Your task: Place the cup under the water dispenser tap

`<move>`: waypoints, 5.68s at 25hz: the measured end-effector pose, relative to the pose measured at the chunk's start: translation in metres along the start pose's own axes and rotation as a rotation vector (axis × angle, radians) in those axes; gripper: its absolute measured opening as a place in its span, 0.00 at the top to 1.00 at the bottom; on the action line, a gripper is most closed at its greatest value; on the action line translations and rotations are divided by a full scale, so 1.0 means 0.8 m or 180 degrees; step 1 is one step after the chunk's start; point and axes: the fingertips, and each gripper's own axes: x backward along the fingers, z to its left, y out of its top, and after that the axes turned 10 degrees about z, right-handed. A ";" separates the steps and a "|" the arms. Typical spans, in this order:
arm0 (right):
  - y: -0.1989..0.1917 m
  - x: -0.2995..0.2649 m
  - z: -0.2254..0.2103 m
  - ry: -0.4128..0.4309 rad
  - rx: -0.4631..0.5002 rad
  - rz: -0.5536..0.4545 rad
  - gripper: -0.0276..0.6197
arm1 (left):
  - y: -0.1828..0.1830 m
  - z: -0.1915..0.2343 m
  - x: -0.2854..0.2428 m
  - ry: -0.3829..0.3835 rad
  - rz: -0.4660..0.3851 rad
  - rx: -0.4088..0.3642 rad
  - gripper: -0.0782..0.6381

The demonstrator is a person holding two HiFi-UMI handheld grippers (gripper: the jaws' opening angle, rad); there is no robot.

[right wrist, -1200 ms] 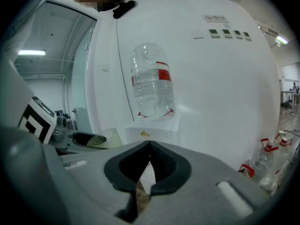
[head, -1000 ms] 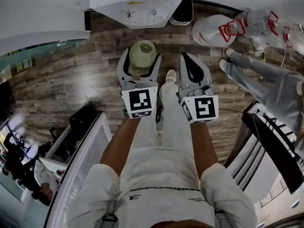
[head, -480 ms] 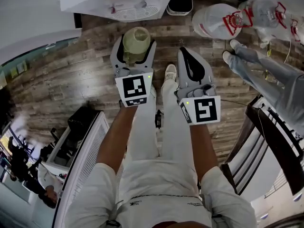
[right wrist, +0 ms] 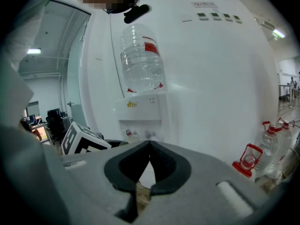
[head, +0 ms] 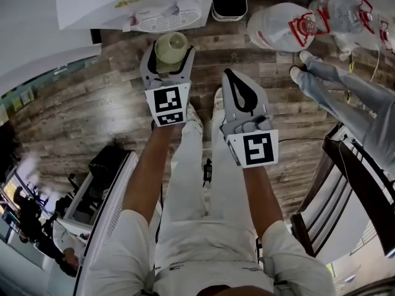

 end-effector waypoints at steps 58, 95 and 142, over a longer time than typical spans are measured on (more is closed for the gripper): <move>-0.043 -0.029 -0.053 -0.0136 -0.0062 0.0148 0.96 | -0.078 0.025 -0.216 -0.0107 0.0491 -0.0371 0.32; 0.110 0.117 -0.009 -0.0240 -0.0083 -0.0296 0.96 | 0.125 -0.027 0.075 -0.0195 -0.0191 0.0233 0.46; 0.387 0.349 0.128 0.0308 0.0069 -0.0875 0.96 | 0.390 -0.073 0.537 -0.0173 -0.1088 0.0209 0.90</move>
